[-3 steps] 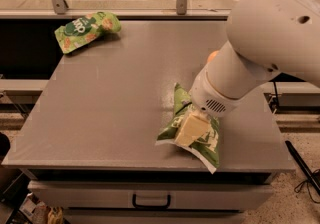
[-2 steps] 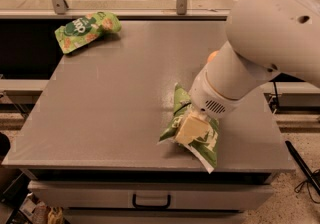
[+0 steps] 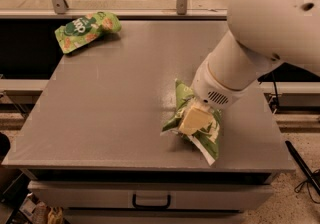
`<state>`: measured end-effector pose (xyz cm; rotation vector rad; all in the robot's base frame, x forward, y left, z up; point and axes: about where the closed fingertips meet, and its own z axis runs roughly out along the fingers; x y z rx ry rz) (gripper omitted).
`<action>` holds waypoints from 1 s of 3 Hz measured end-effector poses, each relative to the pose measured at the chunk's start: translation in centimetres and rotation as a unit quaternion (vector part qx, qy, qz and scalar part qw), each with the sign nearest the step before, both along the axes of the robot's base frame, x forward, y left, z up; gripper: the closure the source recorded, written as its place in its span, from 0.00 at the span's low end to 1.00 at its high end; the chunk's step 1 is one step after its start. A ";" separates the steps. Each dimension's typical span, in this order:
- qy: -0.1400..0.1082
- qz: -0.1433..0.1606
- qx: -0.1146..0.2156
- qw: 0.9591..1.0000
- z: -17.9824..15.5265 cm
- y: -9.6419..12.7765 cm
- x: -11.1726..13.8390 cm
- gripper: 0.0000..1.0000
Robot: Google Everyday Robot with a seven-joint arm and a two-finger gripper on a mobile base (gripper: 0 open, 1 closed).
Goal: Move green jalapeno chip bag near green rice chip bag
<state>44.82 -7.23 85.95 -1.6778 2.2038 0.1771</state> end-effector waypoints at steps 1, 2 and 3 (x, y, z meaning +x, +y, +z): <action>-0.023 -0.001 -0.020 1.000 2.9 -1.6 1.5 1.00; -0.067 0.000 -0.008 0.998 6.2 -3.0 3.4 1.00; -0.121 0.007 0.032 0.992 8.9 -4.0 6.0 1.00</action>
Offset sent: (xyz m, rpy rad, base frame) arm 0.0604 -0.0468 0.1020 0.0203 -0.2449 0.0081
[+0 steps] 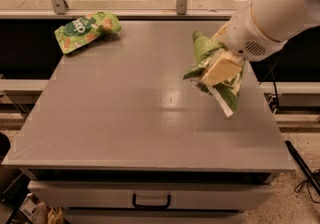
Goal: Move green jalapeno chip bag near green rice chip bag
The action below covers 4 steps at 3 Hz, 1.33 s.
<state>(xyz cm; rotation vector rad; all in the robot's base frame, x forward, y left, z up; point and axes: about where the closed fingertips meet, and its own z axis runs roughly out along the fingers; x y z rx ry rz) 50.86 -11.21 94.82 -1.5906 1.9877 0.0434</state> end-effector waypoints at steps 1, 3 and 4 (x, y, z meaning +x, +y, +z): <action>-0.062 0.022 0.060 0.996 2.6 0.2 3.6 1.00; -0.138 0.020 0.115 0.983 7.3 2.0 10.0 1.00; -0.133 -0.009 0.137 0.982 7.8 4.1 14.2 1.00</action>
Offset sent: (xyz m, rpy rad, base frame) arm 0.1088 0.0140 0.0805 0.3397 -0.3429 0.0762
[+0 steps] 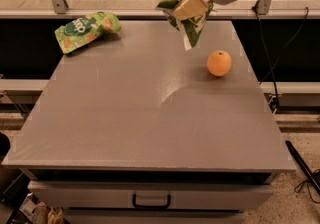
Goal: Move green jalapeno chip bag near green rice chip bag
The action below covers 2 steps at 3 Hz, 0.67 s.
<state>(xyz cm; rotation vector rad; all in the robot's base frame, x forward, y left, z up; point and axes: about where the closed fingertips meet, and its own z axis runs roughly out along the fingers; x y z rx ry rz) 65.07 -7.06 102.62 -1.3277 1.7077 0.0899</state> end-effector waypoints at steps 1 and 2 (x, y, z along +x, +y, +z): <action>0.014 -0.034 0.023 0.999 -0.6 1.7 3.6 1.00; 0.026 -0.056 0.043 0.997 -1.9 3.6 6.6 1.00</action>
Offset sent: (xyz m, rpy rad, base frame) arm 0.1039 0.0545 -0.0333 0.1391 0.0806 -0.1748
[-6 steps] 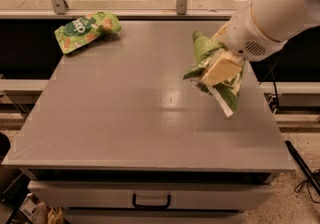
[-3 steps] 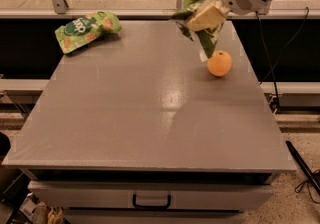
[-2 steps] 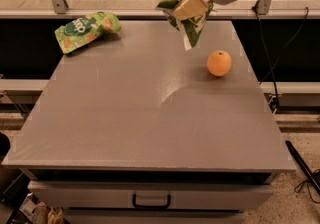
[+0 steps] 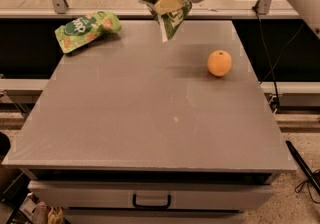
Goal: Move green jalapeno chip bag near green rice chip bag
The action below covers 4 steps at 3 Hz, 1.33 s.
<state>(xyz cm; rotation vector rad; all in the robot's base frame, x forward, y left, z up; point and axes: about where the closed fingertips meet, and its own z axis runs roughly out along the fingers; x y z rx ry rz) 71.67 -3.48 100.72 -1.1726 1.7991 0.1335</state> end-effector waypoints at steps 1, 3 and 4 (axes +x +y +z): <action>-0.007 -0.011 0.015 1.000 -0.6 2.7 1.7 1.00; -0.007 0.016 0.034 0.999 -2.3 8.4 4.6 1.00; -0.006 0.017 0.034 0.999 -2.4 8.6 4.6 0.84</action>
Offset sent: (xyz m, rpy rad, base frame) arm 0.0521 0.0867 -0.0204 0.0926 -0.0354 0.0198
